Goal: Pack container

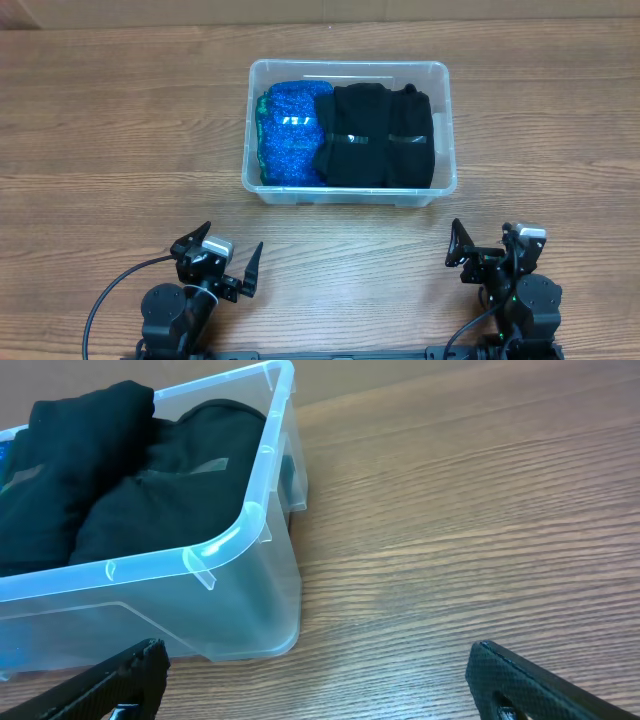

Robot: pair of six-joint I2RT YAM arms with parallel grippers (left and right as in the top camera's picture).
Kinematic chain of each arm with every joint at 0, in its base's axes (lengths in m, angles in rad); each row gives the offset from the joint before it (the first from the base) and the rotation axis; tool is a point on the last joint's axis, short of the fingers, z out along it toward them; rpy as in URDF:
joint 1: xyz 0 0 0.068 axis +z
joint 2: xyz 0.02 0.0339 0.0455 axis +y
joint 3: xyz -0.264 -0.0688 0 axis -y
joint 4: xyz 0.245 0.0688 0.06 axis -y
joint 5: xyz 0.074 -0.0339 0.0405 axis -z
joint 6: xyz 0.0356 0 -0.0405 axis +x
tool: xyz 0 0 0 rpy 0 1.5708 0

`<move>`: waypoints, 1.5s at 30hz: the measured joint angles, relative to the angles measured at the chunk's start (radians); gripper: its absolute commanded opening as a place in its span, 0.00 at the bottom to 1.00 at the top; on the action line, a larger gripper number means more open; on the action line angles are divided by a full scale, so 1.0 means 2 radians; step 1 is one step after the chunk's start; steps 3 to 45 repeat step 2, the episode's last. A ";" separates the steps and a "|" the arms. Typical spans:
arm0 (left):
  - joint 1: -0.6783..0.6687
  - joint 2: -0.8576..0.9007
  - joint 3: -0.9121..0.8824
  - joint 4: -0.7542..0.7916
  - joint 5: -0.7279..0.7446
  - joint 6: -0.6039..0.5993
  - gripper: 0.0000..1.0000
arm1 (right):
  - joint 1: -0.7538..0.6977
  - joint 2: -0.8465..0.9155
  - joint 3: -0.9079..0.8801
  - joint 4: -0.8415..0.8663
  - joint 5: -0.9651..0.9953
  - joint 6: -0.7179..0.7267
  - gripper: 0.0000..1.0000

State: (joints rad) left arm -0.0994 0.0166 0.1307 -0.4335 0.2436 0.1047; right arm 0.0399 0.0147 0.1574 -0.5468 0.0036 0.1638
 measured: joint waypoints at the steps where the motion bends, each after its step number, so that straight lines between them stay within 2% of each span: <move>1: 0.000 0.000 0.000 0.000 0.000 0.000 1.00 | 0.000 0.000 0.000 0.000 0.000 0.000 1.00; 45: 0.000 0.000 0.000 0.000 0.000 0.000 1.00 | 0.000 0.000 0.000 0.000 0.000 0.000 1.00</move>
